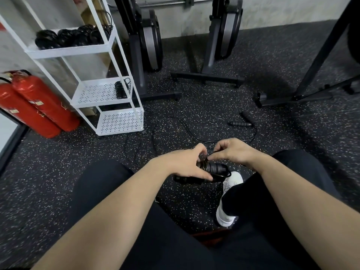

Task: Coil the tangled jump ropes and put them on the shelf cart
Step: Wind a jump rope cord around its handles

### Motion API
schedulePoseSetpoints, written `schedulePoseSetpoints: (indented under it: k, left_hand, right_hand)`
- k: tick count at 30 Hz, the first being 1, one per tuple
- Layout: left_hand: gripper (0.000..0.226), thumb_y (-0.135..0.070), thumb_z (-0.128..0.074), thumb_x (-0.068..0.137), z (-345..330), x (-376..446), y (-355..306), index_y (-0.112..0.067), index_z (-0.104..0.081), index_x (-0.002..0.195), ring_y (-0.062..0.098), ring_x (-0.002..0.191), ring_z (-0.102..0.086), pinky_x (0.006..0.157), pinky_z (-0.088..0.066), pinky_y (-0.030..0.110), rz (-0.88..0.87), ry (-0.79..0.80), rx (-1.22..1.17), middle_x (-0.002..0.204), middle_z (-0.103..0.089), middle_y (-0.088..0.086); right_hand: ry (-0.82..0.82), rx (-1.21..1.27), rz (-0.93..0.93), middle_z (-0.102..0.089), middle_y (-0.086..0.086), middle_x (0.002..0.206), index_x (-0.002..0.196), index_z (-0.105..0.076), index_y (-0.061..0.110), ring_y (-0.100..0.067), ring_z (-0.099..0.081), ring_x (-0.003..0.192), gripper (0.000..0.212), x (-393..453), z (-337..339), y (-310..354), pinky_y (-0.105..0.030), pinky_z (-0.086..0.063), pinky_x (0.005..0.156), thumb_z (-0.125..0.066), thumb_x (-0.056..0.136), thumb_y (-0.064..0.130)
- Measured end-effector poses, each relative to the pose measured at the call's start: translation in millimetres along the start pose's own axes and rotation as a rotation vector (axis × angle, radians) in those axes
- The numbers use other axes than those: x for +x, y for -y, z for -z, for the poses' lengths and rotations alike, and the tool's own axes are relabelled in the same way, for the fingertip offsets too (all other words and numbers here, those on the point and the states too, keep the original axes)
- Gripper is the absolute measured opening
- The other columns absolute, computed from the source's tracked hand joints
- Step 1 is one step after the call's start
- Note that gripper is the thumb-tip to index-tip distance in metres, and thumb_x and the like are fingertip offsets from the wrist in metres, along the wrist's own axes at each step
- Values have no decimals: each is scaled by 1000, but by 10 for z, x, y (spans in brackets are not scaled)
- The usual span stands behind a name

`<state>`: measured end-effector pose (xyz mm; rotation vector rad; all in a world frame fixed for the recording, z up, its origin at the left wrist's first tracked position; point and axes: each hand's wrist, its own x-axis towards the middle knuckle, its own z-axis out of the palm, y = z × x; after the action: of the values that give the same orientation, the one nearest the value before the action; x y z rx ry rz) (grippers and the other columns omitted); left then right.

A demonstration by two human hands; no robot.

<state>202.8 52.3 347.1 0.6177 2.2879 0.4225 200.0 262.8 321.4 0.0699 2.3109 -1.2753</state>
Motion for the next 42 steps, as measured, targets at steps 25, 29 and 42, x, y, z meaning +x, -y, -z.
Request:
schedulePoseSetpoints:
  k: [25,29,42]
  left_hand:
    - [35,-53,-61,96,-196,296,256,-24,-58,116,13,91,-66,75,-54,33,249,-392,-673,100,-69,-6]
    - [25,-47,-69,95,-150,274,315,-25,-62,105,30,99,-72,92,-58,53,304,-365,-1003,104,-74,6]
    - [33,-15,-71,96,36,113,367,-11,-56,125,40,78,-72,68,-63,47,263,-240,-1453,108,-70,25]
  right_hand:
    - [-35,-128,32,-44,5,57,75,-64,22,-12,-35,48,41,-72,-141,102,-28,-29,50,-59,96,57]
    - [-22,-92,125,-46,4,62,86,-70,22,-6,-36,45,38,-141,-149,211,-23,-32,48,-50,103,48]
    - [-1,5,117,-49,12,60,92,-74,33,-7,-36,47,25,-111,-64,124,-24,-31,49,-54,104,41]
